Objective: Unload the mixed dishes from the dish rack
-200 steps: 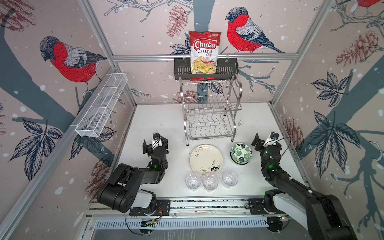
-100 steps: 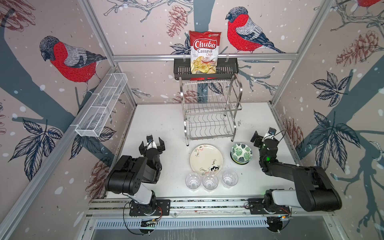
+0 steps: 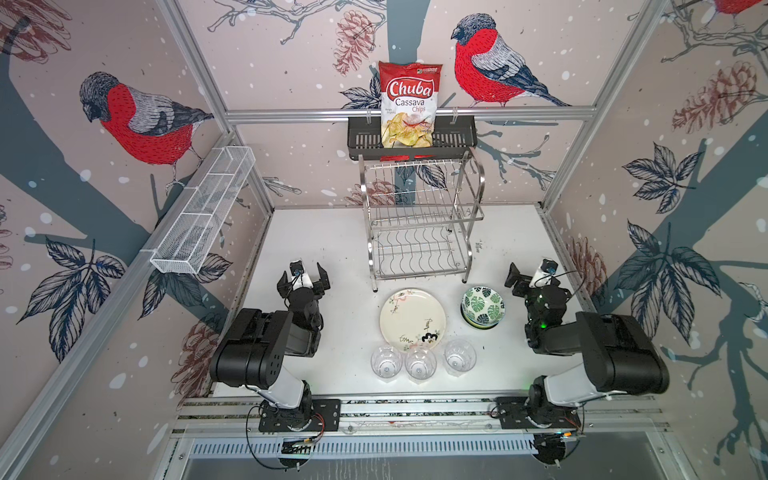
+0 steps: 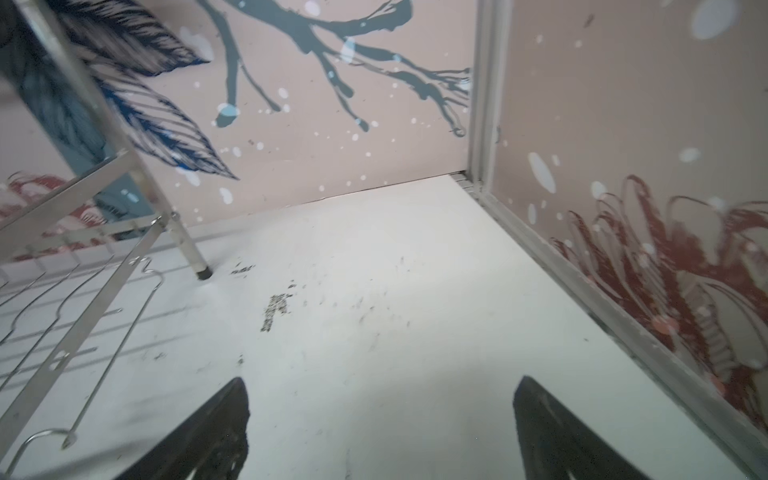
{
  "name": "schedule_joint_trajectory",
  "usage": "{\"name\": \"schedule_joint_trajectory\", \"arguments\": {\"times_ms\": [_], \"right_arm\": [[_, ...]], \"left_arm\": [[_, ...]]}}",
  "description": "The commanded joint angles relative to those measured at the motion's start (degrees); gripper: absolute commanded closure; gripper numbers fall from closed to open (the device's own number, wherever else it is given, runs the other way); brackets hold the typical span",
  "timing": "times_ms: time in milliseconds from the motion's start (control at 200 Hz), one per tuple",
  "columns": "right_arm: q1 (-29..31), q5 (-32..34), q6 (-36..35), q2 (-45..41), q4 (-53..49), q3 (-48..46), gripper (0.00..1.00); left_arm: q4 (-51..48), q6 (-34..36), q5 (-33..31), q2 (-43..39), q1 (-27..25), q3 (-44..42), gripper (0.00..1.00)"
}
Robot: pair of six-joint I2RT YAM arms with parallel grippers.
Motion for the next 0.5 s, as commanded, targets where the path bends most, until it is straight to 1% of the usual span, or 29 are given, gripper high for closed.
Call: {"name": "schedule_joint_trajectory", "arguments": {"times_ms": [0,30,75,110,205,315,495], "right_arm": [[0.02,-4.58,-1.48,0.07,-0.74,0.45,0.00],[0.13,-3.92,-1.35,-0.35,-2.23,0.90,0.00],[1.01,2.48,0.38,-0.10,-2.26,1.14,0.00],[1.43,3.79,0.33,-0.20,-2.42,1.16,0.01],[2.36,5.44,-0.22,-0.37,-2.33,1.07,0.01],[2.53,5.86,-0.32,-0.38,-2.51,1.11,0.01],[2.04,5.07,0.08,0.53,-3.98,2.40,0.01]], "left_arm": [[-0.05,-0.39,1.01,0.01,0.32,0.45,0.00],[-0.03,-0.39,0.97,-0.13,0.35,0.34,0.00],[0.11,-0.41,0.95,-0.15,0.35,0.23,0.00],[0.38,-0.33,0.98,-0.14,0.38,0.10,0.00],[0.56,-0.22,0.85,-0.16,0.27,-0.04,0.00],[0.87,0.06,0.24,0.02,-0.12,0.08,0.00],[0.38,0.09,0.27,0.08,-0.13,0.34,0.00]]}}
